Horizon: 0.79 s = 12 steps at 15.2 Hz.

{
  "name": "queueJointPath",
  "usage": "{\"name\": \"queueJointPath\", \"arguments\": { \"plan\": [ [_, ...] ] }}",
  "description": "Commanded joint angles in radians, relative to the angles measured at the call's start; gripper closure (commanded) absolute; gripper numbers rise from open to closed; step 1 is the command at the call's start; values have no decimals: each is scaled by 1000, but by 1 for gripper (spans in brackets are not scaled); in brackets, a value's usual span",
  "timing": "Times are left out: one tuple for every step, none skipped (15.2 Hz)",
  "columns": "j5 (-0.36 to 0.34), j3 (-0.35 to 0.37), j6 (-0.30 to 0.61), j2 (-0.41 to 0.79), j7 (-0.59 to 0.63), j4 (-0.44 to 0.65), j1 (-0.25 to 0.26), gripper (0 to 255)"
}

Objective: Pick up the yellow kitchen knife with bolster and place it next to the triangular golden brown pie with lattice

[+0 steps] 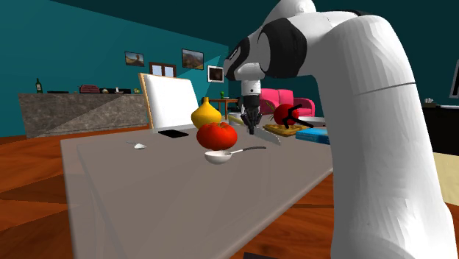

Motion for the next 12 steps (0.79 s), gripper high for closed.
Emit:
{"name": "queueJointPath", "arguments": {
  "plan": [
    [2, 1, 9, 4, -2, -6, -1, 255],
    [2, 1, 9, 4, -2, -6, -1, 255],
    [2, 1, 9, 4, -2, -6, -1, 255],
    [2, 1, 9, 4, -2, -5, -1, 255],
    [2, 1, 9, 4, -2, -5, -1, 255],
    [2, 1, 9, 4, -2, -5, -1, 255],
    [2, 1, 9, 4, -2, -5, -1, 255],
    [2, 1, 9, 4, -2, -5, -1, 255],
    [2, 1, 9, 4, -2, -5, -1, 0],
    [2, 1, 9, 4, -2, -5, -1, 0],
    [2, 1, 9, 4, -2, -5, -1, 0],
    [2, 1, 9, 4, -2, -5, -1, 0]
  ]
}}
